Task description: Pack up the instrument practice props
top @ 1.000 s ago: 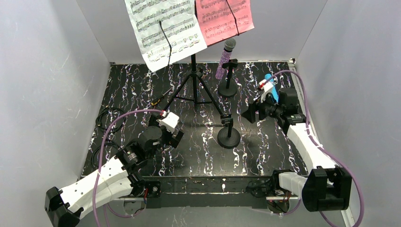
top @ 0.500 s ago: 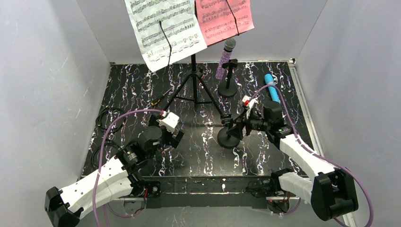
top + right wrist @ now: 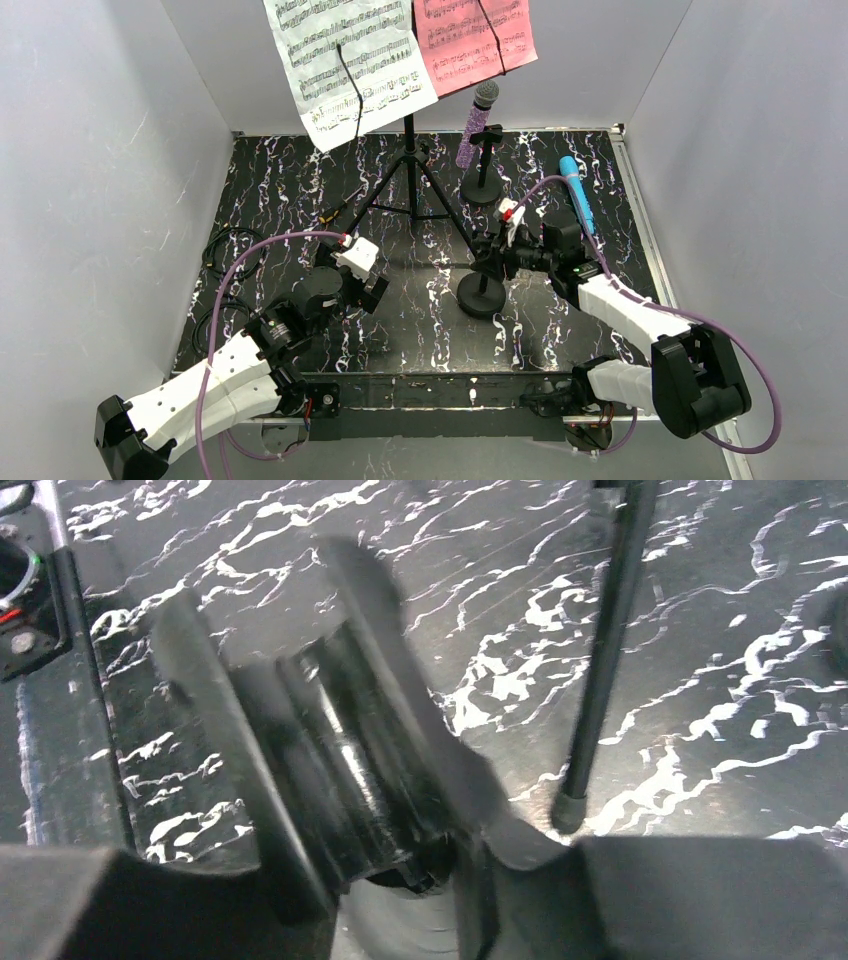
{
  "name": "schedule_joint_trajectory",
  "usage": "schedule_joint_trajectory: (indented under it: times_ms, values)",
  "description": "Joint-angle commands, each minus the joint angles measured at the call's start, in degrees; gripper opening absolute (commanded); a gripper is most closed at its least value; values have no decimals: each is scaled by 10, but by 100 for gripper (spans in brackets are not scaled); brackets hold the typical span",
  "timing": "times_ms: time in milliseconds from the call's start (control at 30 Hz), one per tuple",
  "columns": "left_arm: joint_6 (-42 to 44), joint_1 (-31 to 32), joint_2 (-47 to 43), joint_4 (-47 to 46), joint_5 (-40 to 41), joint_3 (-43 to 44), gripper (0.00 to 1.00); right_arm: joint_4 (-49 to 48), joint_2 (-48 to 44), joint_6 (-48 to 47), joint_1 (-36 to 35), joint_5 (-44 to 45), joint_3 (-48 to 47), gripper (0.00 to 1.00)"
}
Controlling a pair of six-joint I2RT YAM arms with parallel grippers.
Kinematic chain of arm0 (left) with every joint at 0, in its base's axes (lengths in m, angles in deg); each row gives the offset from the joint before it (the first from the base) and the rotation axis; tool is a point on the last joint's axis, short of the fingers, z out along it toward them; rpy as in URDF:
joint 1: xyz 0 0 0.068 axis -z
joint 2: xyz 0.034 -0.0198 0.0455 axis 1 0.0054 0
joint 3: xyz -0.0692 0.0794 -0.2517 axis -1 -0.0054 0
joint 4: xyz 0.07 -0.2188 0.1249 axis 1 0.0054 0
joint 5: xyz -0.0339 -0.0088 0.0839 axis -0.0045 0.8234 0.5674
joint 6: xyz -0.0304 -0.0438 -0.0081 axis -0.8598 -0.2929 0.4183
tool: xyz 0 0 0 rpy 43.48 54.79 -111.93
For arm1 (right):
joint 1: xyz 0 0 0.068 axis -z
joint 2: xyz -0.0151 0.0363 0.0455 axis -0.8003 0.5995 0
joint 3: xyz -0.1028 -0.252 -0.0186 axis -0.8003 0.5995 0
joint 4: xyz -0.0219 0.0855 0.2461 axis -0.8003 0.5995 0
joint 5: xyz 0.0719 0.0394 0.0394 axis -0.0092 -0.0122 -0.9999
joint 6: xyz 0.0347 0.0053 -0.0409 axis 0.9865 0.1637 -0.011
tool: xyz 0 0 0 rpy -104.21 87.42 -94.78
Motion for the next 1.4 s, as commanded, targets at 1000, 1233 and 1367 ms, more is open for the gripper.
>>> schedule_joint_trajectory:
  times_ms: [1000,1233,1367]
  values:
    - [3,-3,-11,-1,0,19,98,-28,68,-40,260,283,-256,1]
    - [6,-3,-19,-4,9,15,98,-149,165,-58,288,409,-298,1]
    - [9,-3,-16,-5,17,14,98,-215,229,-53,302,464,-326,1]
